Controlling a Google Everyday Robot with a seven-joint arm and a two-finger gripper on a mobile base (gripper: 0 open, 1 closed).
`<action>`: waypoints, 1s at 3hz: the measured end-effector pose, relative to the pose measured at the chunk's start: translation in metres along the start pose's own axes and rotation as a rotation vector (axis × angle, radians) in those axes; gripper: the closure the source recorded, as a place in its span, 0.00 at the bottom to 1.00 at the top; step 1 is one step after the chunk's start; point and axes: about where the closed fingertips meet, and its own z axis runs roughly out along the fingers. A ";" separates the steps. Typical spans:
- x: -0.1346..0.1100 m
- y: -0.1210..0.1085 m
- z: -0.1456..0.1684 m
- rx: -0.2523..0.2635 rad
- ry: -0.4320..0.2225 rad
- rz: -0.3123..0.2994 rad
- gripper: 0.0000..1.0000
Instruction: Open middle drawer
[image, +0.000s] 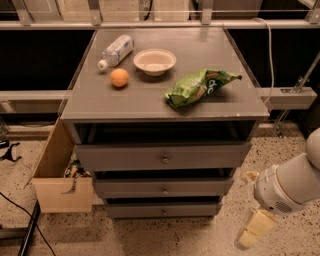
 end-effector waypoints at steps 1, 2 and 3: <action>0.009 0.001 0.011 -0.023 0.013 0.005 0.00; 0.026 0.000 0.046 -0.052 -0.022 -0.010 0.00; 0.040 -0.006 0.083 -0.048 -0.097 -0.049 0.00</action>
Offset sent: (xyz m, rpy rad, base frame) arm -0.0018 -0.0047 -0.1076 0.0967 0.0177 0.0691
